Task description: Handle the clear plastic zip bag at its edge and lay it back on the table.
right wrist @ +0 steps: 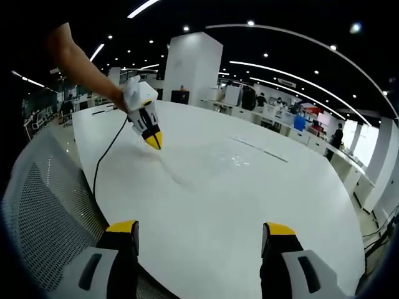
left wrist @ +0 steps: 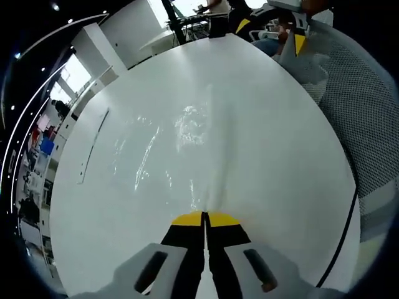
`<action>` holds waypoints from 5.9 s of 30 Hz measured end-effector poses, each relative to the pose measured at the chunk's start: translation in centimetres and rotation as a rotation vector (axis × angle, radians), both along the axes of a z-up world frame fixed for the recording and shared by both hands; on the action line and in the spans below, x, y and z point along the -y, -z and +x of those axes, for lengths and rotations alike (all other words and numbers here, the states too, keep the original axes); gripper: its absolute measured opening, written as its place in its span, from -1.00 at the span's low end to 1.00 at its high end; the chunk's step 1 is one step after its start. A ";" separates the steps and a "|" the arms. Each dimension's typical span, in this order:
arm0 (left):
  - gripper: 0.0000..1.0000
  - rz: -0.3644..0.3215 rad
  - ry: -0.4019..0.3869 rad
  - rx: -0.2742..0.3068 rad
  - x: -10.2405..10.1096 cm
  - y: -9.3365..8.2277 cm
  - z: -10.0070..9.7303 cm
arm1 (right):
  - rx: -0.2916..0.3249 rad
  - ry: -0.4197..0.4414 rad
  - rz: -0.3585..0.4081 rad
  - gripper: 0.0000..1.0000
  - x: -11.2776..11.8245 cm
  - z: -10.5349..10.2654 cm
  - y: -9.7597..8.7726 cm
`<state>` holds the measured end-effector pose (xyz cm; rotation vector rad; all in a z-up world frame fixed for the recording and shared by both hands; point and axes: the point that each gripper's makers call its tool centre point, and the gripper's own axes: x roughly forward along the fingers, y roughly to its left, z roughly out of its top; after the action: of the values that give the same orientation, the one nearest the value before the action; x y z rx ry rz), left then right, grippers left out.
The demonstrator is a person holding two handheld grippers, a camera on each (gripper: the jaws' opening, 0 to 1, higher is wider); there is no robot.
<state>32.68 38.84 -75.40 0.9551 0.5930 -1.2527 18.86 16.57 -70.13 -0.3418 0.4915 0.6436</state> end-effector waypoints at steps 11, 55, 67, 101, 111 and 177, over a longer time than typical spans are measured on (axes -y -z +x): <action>-1.00 0.017 -0.010 0.004 -0.6 -0.6 -2.1 | 0.014 -0.054 -0.027 0.60 -0.7 0.0 -0.9; -1.00 0.099 -0.023 0.041 -0.2 -2.4 -8.2 | 0.059 -0.331 -0.059 -0.42 -7.3 0.2 -3.7; -1.00 0.103 -0.024 0.049 0.9 -3.1 -9.3 | 0.081 -0.427 -0.094 -0.53 -9.9 0.6 -3.9; -1.00 0.096 -0.015 0.013 4.1 -4.7 -12.2 | 0.028 -0.561 -0.268 -1.00 -12.7 0.3 0.4; -1.00 0.025 0.006 0.041 4.5 -5.6 -12.3 | 0.060 -0.595 -0.302 -1.00 -12.3 0.3 0.4; -1.00 -0.036 0.068 0.028 6.1 -6.1 -12.2 | 0.061 -0.656 -0.215 -0.94 -16.3 0.3 -1.9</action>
<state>20.51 32.77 -69.32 0.9685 0.5179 -1.3042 19.14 32.85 -68.25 -0.7389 0.3866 1.2149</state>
